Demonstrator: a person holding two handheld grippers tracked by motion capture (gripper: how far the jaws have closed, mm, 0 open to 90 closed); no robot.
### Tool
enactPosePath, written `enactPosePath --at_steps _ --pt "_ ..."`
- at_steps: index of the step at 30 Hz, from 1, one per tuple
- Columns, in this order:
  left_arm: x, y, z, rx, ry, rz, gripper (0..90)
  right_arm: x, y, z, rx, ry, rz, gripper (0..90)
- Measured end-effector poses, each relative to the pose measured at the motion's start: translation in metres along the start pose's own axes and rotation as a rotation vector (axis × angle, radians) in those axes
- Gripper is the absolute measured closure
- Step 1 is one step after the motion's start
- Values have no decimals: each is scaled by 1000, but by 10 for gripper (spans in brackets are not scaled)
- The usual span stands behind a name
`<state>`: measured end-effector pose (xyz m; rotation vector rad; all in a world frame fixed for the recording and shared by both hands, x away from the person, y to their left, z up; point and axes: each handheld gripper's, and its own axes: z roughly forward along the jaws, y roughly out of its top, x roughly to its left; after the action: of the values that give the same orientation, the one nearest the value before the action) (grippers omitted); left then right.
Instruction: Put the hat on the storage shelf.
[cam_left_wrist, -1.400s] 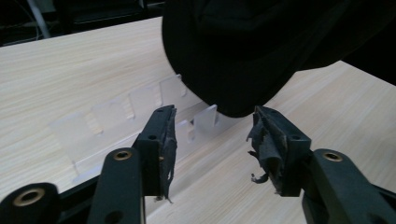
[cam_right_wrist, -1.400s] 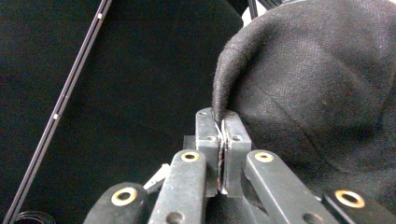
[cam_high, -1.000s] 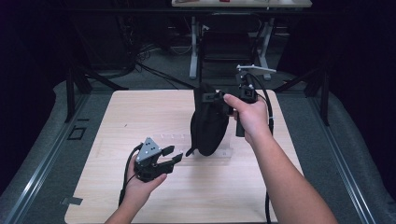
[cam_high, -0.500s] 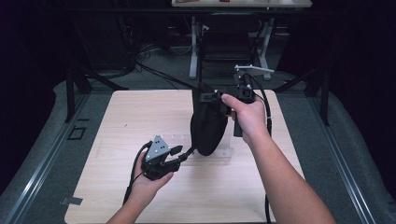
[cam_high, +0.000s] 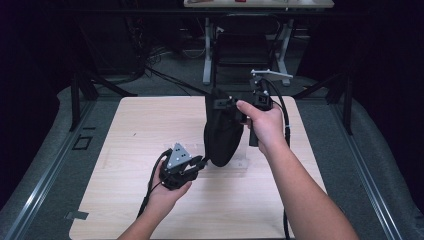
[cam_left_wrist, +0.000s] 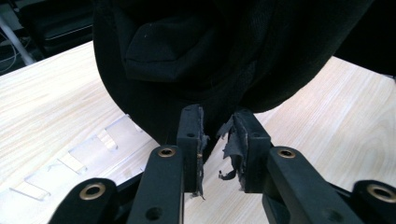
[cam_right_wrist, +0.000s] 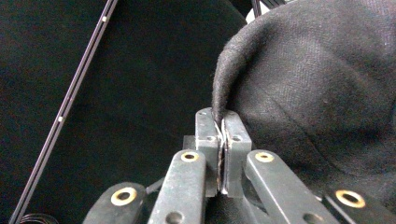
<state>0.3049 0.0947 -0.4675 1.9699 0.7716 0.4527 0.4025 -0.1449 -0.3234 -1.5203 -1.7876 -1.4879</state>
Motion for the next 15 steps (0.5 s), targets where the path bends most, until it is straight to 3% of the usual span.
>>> enactPosePath --at_steps 15 --pt "-2 -1 1 11 19 53 806 2 -1 2 6 8 0 875"
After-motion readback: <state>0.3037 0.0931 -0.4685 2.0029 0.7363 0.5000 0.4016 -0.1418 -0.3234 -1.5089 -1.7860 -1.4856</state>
